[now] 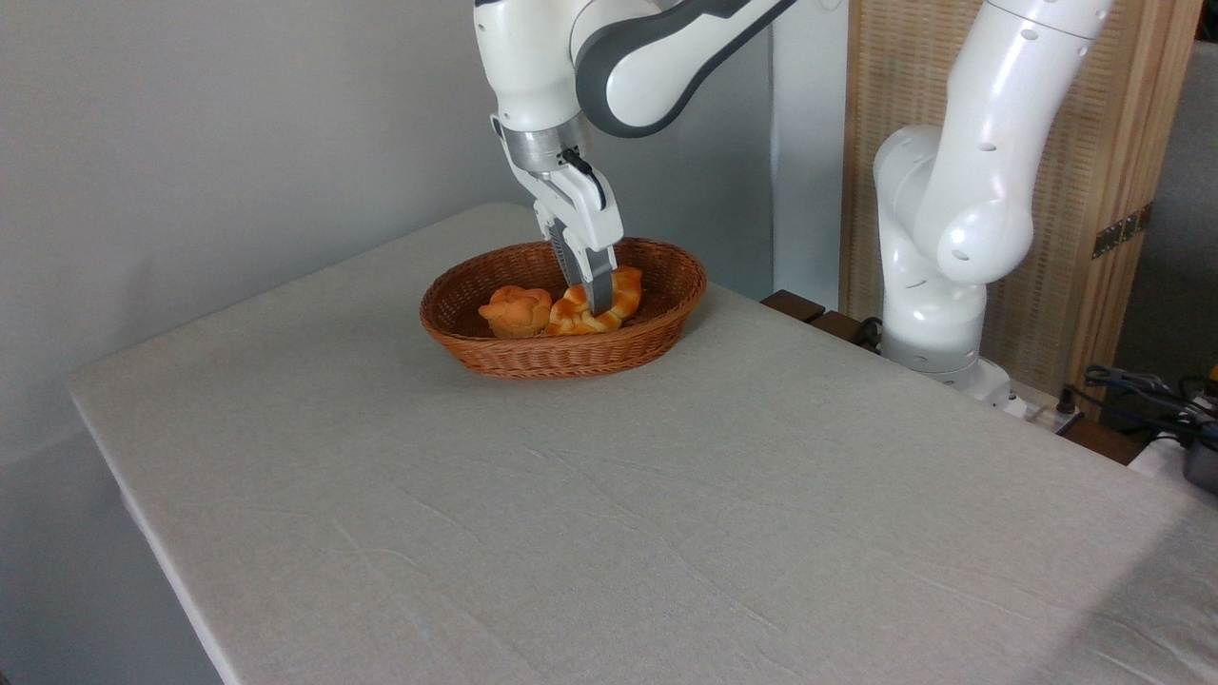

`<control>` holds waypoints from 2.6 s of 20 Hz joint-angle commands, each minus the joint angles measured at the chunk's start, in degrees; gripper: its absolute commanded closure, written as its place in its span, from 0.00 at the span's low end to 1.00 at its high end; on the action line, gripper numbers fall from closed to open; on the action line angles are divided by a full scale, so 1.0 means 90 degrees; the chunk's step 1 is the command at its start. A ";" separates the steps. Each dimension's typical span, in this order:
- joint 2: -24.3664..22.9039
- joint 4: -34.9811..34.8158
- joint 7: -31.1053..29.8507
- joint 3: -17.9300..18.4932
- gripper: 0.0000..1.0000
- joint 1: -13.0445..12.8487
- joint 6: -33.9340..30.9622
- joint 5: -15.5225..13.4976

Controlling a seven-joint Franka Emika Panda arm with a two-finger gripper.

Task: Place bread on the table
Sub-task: 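Close the gripper on the braided roll and lift it from the basket, then carry the braided roll out of the basket and lower it onto the table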

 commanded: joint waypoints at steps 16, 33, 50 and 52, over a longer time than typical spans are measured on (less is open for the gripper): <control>-0.0067 0.1346 0.0609 0.0930 0.97 0.0089 -0.1240 -0.0125; 0.0352 0.2547 0.1752 0.1389 0.92 0.0157 0.0105 0.1259; 0.2560 0.2518 0.1742 0.1350 0.00 0.0148 0.2471 0.3302; 0.2658 0.2528 0.1693 0.1321 0.00 0.0138 0.2471 0.3292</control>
